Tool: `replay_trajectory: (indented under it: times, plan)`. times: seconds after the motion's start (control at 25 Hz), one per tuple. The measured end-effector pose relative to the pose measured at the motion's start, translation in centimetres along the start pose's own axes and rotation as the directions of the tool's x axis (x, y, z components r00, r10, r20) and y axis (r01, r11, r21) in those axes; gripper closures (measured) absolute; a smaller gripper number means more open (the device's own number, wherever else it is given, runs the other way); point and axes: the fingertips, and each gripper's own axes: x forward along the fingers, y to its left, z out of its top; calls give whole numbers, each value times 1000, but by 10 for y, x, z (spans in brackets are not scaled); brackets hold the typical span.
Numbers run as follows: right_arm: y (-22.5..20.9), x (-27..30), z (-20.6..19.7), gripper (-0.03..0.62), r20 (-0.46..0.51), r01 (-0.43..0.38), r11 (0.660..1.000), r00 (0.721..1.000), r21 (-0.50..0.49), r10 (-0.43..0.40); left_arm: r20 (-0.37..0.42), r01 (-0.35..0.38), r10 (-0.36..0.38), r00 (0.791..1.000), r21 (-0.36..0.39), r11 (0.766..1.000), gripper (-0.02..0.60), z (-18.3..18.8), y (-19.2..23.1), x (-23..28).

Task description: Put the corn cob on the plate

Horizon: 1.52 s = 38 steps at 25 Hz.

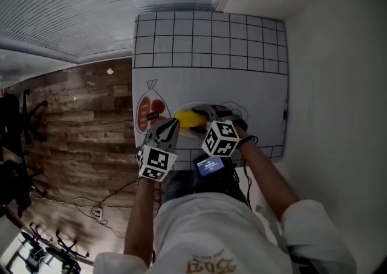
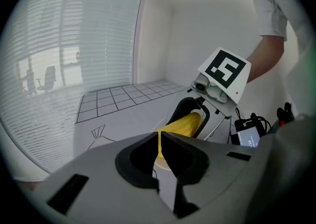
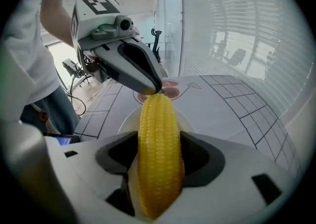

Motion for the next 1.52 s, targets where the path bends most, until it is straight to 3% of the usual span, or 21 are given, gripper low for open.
replay_trajectory:
  times: [0.52,0.8,1.0,1.04,1.08,1.12,1.4,1.52]
  plan:
    - [-8,-19,8,321,70,32,994,997,101,-39,-9,9,-9,1000,-6,1000,571,0,2,-1]
    - [-11,-40,15,334,136,97,979,983,182,-123,10,24,-25,1000,21,999,571,10,1,-3]
    - [-17,-63,15,432,197,202,948,947,246,-253,27,29,-30,999,41,999,571,24,1,-6]
    - [-20,-68,14,474,199,232,938,937,259,-287,33,30,-31,999,44,999,571,26,1,-7]
    - [-23,-74,12,559,198,264,924,925,275,-323,38,31,-32,999,47,998,571,28,1,-7]
    - [-26,-81,10,581,194,292,910,914,296,-357,42,31,-33,999,49,998,571,29,1,-8]
    - [-26,-121,-1,586,181,389,818,848,424,-497,111,8,-13,994,50,999,571,45,-2,-25]
    - [-25,-145,5,586,219,417,769,793,484,-568,160,-33,22,987,63,997,571,58,-2,-35]
